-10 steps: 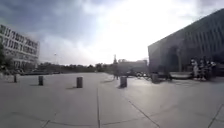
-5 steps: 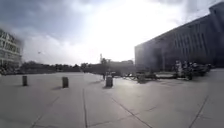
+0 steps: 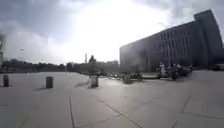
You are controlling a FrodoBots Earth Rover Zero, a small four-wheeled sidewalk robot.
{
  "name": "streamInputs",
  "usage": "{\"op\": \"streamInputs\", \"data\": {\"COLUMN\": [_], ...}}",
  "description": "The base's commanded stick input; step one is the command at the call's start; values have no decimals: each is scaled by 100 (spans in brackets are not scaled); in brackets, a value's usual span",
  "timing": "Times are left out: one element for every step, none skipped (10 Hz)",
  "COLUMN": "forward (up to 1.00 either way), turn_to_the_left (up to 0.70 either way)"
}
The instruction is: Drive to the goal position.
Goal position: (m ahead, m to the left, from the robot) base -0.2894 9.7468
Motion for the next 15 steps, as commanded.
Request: {"op": "streamInputs", "data": {"forward": [0,5,20,44,69,70,70,70,70,70,70,70,70,70,70], "turn_to_the_left": [-70,-63,-45,-39,-35,0,0,0,0,0,0,0,0,0,0]}}
